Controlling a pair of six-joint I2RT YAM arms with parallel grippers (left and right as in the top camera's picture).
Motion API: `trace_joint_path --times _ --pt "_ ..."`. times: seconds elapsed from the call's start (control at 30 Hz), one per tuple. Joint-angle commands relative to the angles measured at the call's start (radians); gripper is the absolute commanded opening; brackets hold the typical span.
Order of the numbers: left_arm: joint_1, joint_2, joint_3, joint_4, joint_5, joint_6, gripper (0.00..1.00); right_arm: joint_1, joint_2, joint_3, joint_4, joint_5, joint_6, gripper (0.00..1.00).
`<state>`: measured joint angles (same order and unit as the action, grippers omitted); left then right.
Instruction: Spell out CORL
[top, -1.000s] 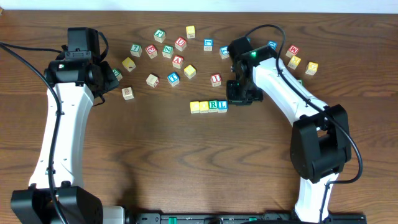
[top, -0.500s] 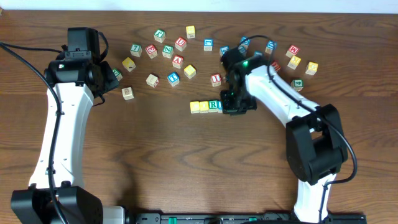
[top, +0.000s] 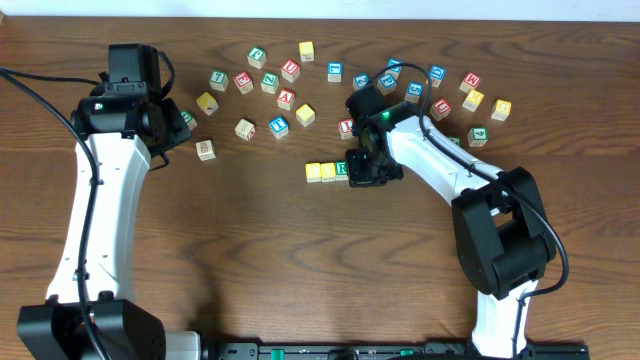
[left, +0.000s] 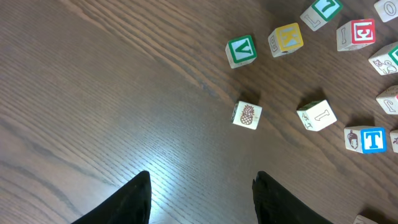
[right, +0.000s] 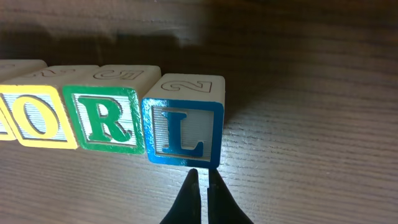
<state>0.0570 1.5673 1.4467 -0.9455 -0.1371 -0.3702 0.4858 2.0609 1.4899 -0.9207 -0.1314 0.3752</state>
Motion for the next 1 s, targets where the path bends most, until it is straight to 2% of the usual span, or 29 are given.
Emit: trace_joint_path --times 0.0,0.6,0.73,0.97 --pt "0.003 0.010 -0.004 -0.003 -0.006 -0.009 0.52 0.006 0.005 -0.006 0.008 0.014 0.013 0.01" --pt "0.003 0.010 -0.004 -0.003 -0.005 -0.009 0.52 0.006 0.005 -0.006 0.023 0.019 0.013 0.01" --pt "0.003 0.010 -0.004 -0.003 -0.005 -0.009 0.52 0.006 0.000 -0.004 0.015 -0.029 0.012 0.01" --pt "0.003 0.010 -0.004 -0.003 -0.006 -0.009 0.52 -0.009 -0.107 -0.003 0.009 -0.037 0.013 0.01"
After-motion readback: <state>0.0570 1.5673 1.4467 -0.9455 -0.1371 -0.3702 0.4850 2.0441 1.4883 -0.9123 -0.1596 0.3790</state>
